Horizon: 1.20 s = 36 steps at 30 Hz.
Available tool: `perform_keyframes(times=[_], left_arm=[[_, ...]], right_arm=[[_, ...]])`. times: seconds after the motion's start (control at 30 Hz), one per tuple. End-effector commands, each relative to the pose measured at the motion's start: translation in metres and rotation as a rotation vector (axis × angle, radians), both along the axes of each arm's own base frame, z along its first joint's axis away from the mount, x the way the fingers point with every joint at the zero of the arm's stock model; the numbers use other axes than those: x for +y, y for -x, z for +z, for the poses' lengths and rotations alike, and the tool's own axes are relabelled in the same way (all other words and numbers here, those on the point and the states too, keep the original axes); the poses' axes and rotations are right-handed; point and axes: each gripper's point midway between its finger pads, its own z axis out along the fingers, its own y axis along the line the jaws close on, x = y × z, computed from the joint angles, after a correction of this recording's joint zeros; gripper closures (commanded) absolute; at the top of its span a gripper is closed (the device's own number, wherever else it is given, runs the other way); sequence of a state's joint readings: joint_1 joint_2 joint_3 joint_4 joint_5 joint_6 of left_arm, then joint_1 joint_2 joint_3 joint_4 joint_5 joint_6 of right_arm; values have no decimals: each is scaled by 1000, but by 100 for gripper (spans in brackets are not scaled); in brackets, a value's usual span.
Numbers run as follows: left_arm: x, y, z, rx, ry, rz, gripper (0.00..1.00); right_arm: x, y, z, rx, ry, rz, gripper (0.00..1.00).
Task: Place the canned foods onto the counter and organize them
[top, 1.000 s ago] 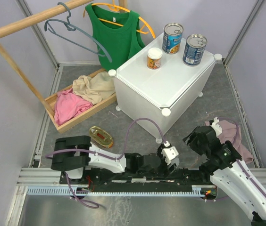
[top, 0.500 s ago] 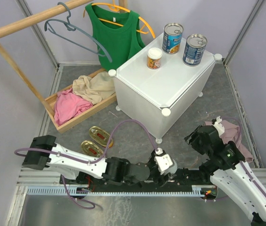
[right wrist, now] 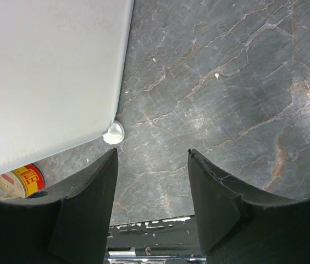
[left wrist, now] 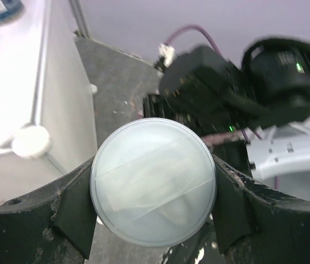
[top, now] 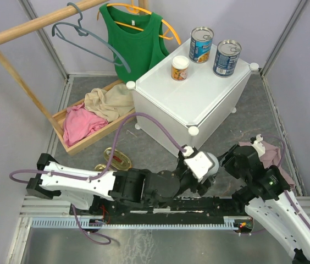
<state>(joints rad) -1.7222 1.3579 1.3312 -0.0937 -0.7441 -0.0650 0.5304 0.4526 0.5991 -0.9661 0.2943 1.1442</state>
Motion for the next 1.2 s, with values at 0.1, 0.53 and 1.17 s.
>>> perform_keyframes(times=[0.1, 0.53, 1.17], left_arm=[[-1, -71, 65, -45, 59, 139, 97], [-23, -191, 105, -45, 71, 193, 97], [-40, -299, 77, -18, 5, 319, 97]], right_arm=[[2, -12, 29, -74, -20, -15, 39], [9, -27, 38, -108, -24, -14, 39], [11, -38, 36, -133, 12, 4, 39]])
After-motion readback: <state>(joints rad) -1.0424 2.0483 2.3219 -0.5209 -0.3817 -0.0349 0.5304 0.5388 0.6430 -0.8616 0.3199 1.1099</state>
